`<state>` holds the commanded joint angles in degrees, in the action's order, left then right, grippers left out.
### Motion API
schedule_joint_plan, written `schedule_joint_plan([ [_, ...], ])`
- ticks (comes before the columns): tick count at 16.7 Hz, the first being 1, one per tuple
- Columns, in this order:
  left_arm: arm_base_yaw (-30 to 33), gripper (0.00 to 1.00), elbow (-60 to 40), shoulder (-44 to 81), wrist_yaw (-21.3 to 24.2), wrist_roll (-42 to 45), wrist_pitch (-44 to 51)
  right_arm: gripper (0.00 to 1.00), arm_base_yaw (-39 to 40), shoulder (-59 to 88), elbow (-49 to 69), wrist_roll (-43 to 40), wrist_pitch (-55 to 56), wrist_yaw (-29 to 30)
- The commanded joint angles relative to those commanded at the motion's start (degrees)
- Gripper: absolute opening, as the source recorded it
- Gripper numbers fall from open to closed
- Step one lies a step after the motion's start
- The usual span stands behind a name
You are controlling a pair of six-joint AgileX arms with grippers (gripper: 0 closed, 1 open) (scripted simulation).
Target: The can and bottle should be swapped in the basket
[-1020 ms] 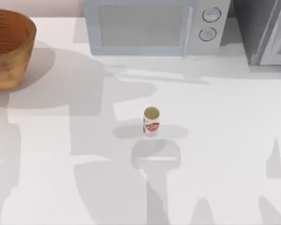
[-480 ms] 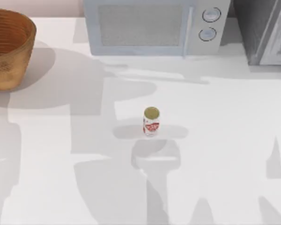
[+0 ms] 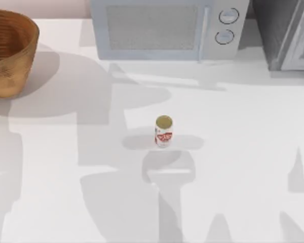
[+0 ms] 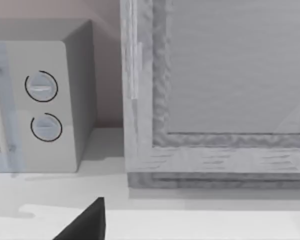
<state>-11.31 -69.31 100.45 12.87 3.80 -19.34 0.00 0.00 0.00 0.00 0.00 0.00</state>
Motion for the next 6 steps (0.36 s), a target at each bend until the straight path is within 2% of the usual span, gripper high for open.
schedule_joint_plan([
  [6,0.0,1.0,0.0,0.0,0.0,0.0,0.0,1.0,0.0,0.0,0.0,0.0,0.0,0.0],
])
